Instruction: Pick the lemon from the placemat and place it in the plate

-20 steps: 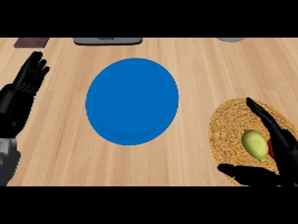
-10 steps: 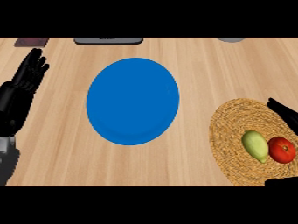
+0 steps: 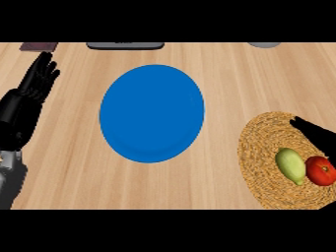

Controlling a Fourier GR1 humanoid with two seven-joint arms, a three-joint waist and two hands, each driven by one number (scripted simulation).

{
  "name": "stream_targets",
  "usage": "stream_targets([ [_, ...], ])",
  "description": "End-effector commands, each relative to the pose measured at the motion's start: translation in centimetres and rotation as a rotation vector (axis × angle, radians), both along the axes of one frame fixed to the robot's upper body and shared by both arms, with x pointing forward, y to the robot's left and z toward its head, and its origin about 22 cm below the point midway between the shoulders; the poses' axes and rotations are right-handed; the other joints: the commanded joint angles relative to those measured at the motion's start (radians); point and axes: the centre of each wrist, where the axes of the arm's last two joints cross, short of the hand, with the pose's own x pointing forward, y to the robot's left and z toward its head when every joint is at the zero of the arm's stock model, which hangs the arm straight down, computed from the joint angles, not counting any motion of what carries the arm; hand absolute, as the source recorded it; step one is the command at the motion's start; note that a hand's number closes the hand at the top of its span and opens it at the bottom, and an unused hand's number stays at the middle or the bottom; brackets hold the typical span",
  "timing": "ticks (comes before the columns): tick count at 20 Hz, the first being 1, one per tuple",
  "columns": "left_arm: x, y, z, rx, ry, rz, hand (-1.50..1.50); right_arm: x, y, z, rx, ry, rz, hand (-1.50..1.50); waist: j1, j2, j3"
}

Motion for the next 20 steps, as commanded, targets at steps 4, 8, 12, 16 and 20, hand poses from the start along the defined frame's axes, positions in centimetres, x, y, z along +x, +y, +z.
stream_targets([
  [4, -0.1, 0.7, -0.8, -0.007, 0.013, 0.001, 0.00, 1.7, 1.0, -1.9, -0.104, 0.022, -0.082, -1.50, 0.002, 0.000, 0.001],
  [8, 1.4, 1.1, -0.7, -0.003, 0.017, -0.024, 0.00, 2.4, -1.1, -3.2, -0.143, 0.091, -0.107, -1.50, -0.005, 0.001, 0.001],
  [12, -0.1, -0.2, -1.1, -0.007, 0.004, -0.001, 0.00, 4.2, 1.1, -5.4, -0.147, 0.103, -0.133, -1.50, 0.004, 0.001, 0.002],
  [16, -0.6, -0.9, -0.7, -0.008, 0.001, 0.000, 0.00, 3.1, 0.5, -6.1, -0.155, 0.122, -0.129, -1.50, -0.002, -0.001, 0.002],
  [20, -1.0, 1.1, -0.3, 0.009, -0.005, 0.004, 0.00, 4.1, -0.4, -8.4, -0.137, 0.157, -0.107, -1.50, 0.000, 0.000, 0.002],
])
